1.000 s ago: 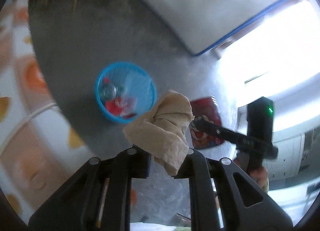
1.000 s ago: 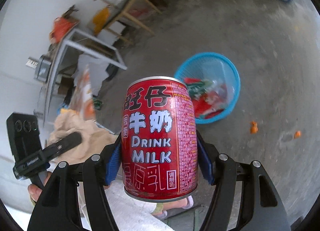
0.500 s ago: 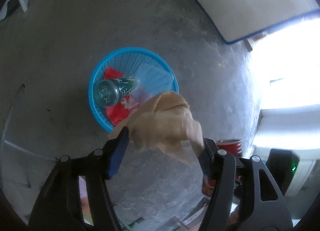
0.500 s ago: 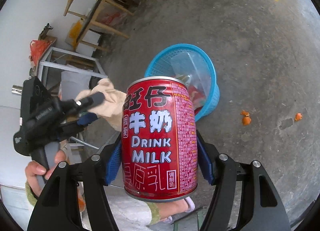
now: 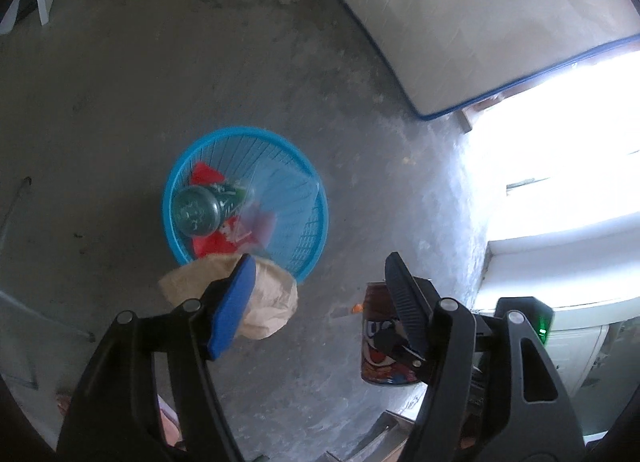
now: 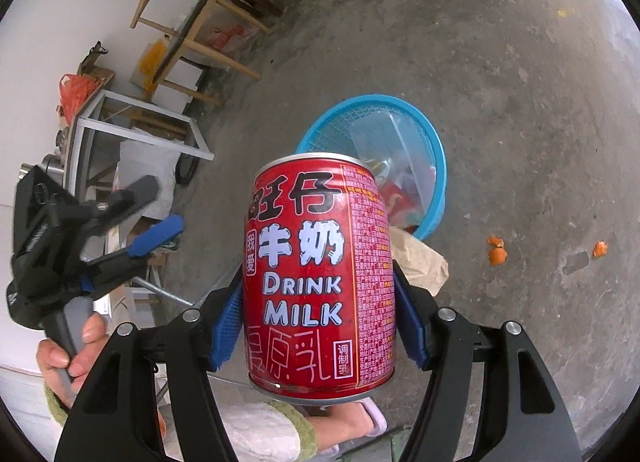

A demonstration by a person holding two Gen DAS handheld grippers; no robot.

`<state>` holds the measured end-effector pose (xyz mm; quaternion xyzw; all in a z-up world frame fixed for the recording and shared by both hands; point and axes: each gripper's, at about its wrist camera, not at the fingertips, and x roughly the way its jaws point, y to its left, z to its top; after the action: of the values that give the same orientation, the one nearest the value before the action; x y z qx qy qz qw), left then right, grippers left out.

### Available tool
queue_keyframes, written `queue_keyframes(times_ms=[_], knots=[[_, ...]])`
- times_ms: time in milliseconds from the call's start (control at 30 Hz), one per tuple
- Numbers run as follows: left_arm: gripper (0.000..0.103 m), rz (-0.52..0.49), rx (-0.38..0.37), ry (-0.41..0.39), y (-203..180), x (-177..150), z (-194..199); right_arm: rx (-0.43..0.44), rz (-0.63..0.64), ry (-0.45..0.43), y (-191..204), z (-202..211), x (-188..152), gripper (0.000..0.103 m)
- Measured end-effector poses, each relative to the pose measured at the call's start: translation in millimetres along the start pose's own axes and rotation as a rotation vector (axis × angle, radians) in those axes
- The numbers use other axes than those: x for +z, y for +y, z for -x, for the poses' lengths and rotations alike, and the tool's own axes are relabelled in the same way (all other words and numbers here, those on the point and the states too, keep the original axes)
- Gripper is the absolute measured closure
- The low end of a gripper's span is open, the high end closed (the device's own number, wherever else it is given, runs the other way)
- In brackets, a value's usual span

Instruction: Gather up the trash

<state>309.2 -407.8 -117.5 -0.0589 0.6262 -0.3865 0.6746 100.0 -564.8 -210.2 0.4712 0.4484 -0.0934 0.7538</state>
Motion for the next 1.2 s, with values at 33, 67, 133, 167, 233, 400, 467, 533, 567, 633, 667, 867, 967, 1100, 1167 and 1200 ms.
queue_keyframes(times_ms=[33, 67, 133, 167, 233, 400, 467, 533, 567, 633, 667, 867, 967, 1100, 1167, 1200], knots=[[0.04, -0.016, -0.01, -0.016, -2.8, -0.9, 8.8, -0.002, 0.008, 0.004, -0.1, -1.4, -1.0, 0.039], [0.04, -0.027, -0.017, -0.027, -4.4, -2.1, 15.4, -0.005, 0.013, 0.01, -0.9, -3.6, -1.9, 0.039], [0.04, -0.052, -0.027, -0.054, -8.5, -5.9, 35.2, -0.019, 0.023, 0.039, -1.7, -11.5, -4.7, 0.039], [0.04, -0.067, -0.035, -0.069, -10.7, -10.0, 48.9, -0.023, 0.028, 0.061, -1.6, -17.4, -6.7, 0.039], [0.04, -0.098, -0.027, -0.094, -13.3, -19.9, 73.8, -0.016, 0.036, 0.101, -1.5, -29.1, -13.1, 0.039], [0.036, -0.17, -0.011, -0.197, -7.2, -63.4, 154.0, -0.049, 0.057, 0.145, -4.7, -51.9, -23.4, 0.039], [0.031, -0.183, 0.012, -0.248, 0.6, -84.2, 182.5, -0.049, 0.046, 0.147, -7.8, -60.3, -16.8, 0.039], [0.029, -0.18, 0.054, -0.289, 12.2, -104.6, 206.5, -0.068, 0.042, 0.145, -6.6, -72.2, -6.7, 0.039], [0.027, -0.162, 0.077, -0.313, 21.8, -117.1, 219.9, -0.076, 0.04, 0.141, -4.9, -82.3, 2.3, 0.039], [0.026, -0.124, 0.103, -0.343, 39.1, -138.3, 239.8, -0.082, 0.036, 0.138, -2.5, -98.2, 17.4, 0.039], [0.025, -0.1, 0.121, -0.363, 49.0, -151.2, 251.6, -0.087, 0.03, 0.133, -0.6, -107.9, 26.1, 0.038], [0.022, 0.008, 0.182, -0.48, 89.6, -207.6, 302.1, -0.085, 0.026, 0.12, -3.6, -138.3, 39.6, 0.026], [0.022, 0.037, 0.206, -0.533, 104.6, -224.7, 321.9, 0.003, 0.038, 0.062, -11.6, -117.6, 23.4, 0.026], [0.021, 0.061, 0.232, -0.587, 120.6, -239.2, 346.5, 0.038, 0.082, -0.047, -30.7, -81.0, -18.3, 0.021], [0.021, 0.067, 0.238, -0.605, 127.2, -241.7, 354.5, -0.034, 0.101, -0.03, -46.7, -88.6, -46.3, 0.018], [0.021, 0.069, 0.237, -0.611, 130.5, -240.3, 356.6, -0.075, 0.114, 0.016, -54.2, -102.6, -59.2, 0.017]])
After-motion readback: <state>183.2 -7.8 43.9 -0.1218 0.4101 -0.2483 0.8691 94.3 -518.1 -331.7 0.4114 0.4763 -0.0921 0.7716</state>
